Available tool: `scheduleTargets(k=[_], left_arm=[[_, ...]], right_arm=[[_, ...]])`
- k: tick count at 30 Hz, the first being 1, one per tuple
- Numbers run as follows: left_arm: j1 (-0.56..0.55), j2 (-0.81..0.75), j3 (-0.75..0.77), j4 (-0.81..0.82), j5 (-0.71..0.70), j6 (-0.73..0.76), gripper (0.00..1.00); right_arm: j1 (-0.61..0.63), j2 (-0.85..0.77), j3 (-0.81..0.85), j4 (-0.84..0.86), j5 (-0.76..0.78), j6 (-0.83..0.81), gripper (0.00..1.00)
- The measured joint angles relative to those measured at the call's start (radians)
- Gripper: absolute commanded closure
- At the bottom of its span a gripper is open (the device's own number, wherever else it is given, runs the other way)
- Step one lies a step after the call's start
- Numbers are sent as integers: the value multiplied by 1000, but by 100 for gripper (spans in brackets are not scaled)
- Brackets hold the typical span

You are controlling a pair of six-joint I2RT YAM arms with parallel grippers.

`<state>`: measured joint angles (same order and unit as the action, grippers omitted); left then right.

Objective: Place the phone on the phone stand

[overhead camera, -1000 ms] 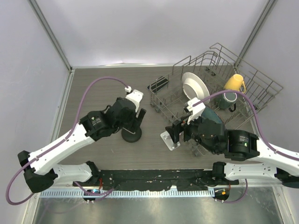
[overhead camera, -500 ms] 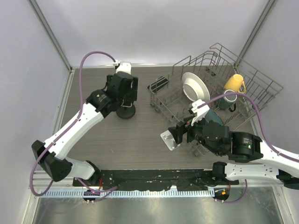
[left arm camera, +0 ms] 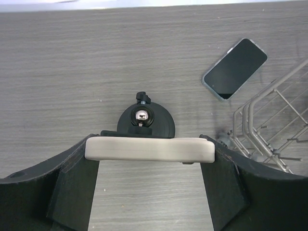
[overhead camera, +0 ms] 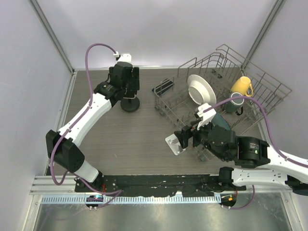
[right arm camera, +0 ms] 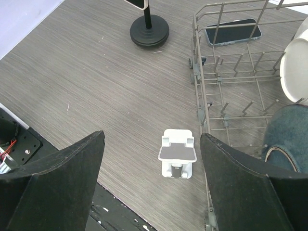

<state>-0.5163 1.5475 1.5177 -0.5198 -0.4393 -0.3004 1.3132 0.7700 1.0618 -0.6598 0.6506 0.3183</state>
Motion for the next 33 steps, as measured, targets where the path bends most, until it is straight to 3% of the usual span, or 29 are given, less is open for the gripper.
scheduleTargets(k=[11, 33], left_arm=[[17, 13, -35, 135, 27, 24, 100], [85, 2, -144, 224, 21, 26, 100]], right_arm=[[0, 35, 0, 0, 18, 6, 11], [-13, 118, 25, 1, 28, 28, 10]])
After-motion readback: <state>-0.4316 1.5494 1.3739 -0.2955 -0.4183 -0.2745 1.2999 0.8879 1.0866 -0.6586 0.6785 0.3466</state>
